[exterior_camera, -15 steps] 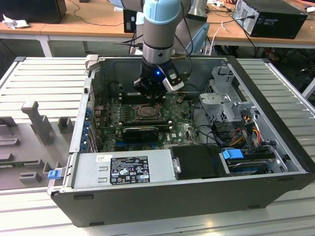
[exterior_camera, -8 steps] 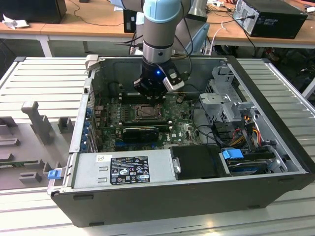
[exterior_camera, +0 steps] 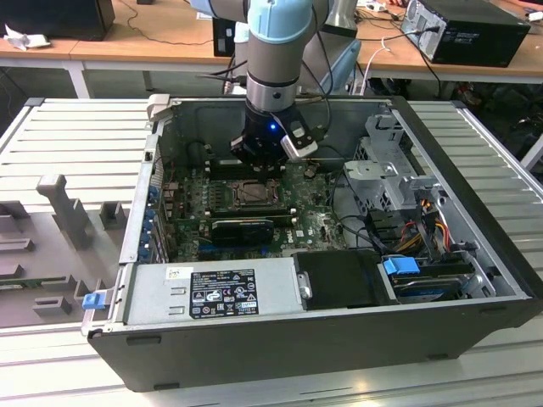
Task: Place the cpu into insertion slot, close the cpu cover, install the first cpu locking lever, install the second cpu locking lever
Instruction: 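Install the first cpu locking lever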
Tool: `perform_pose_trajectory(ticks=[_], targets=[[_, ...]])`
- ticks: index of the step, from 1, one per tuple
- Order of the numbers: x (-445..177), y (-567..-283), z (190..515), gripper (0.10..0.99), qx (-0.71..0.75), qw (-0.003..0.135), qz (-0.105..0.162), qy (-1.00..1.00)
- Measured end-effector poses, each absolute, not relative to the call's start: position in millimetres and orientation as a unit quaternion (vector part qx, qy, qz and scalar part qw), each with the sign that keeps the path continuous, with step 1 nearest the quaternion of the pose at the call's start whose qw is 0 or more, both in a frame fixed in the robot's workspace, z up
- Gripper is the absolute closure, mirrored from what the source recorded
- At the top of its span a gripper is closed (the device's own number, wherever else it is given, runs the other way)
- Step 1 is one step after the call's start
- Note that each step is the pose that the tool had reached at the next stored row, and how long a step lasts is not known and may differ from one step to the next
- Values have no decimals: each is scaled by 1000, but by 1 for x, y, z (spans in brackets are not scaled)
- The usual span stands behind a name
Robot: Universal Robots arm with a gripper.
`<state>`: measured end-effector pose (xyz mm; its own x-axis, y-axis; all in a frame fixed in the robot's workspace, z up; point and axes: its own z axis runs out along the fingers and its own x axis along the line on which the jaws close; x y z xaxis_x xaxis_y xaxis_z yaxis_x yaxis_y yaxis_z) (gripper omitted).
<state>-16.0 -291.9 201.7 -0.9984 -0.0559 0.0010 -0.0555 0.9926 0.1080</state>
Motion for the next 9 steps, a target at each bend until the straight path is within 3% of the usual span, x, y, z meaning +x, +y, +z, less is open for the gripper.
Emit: perform_pose_trajectory(ticks=[9], targets=[[-16, -293, 213, 980, 28, 2, -54, -998]])
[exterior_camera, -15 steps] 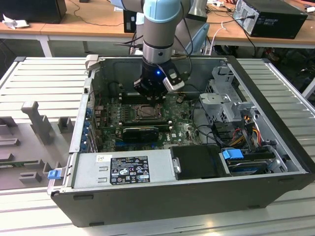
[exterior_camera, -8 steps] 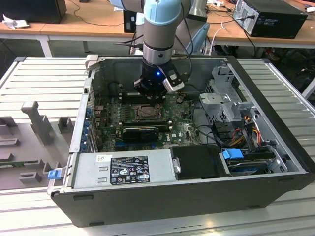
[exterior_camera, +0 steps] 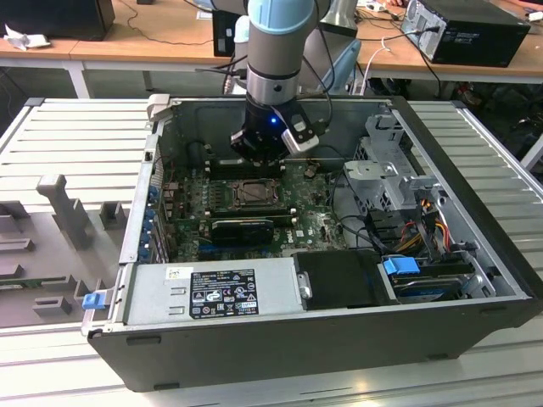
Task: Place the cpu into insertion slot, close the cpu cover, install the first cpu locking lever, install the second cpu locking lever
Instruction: 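Install the first cpu locking lever, then install the second cpu locking lever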
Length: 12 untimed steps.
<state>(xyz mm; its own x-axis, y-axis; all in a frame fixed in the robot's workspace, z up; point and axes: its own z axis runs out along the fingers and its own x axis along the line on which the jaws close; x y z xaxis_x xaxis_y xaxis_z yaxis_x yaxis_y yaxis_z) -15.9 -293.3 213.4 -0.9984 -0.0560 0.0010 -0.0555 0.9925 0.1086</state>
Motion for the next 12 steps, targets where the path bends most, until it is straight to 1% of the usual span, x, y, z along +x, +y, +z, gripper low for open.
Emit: perform_pose_trajectory(ticks=[12], targets=[[-16, -299, 213, 980, 28, 2, -54, -998]])
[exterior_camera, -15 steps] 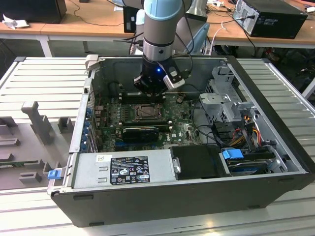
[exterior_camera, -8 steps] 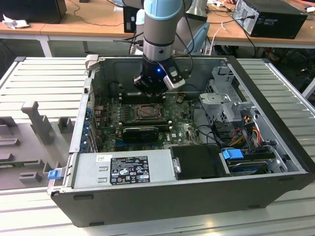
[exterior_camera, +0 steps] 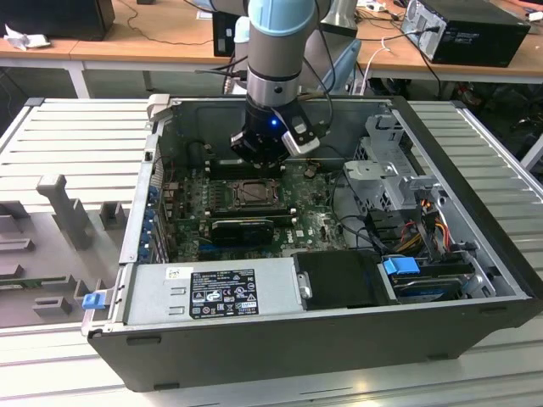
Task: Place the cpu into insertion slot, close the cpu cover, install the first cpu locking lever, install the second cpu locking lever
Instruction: 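Install the second cpu locking lever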
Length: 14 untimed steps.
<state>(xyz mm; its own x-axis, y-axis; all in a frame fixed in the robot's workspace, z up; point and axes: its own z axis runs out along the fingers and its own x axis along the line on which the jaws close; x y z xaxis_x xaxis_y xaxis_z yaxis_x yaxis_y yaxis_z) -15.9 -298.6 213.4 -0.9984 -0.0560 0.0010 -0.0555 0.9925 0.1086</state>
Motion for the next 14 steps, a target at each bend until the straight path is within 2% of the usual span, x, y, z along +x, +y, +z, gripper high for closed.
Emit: perform_pose_trajectory(ticks=[14], targets=[[-16, -313, 223, 980, 28, 2, -54, -998]])
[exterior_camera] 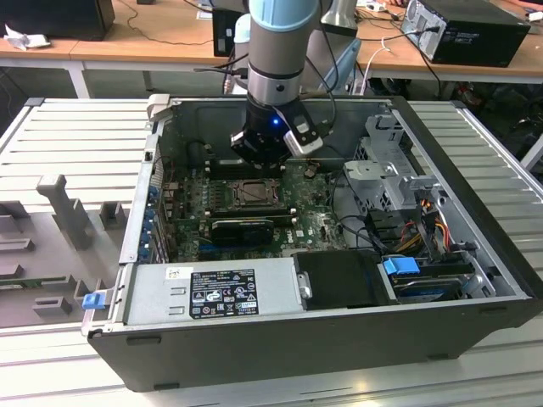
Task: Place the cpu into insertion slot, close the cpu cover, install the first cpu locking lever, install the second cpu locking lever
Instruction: 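Install the second cpu locking lever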
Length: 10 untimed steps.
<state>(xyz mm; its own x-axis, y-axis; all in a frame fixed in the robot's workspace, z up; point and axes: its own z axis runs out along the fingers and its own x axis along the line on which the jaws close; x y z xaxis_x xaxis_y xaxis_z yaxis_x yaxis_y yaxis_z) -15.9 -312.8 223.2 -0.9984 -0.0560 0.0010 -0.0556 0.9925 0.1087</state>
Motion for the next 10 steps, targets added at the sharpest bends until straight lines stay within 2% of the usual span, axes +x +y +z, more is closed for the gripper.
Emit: perform_pose_trajectory(ticks=[10], targets=[[-16, -318, 232, 980, 28, 2, -54, -998]])
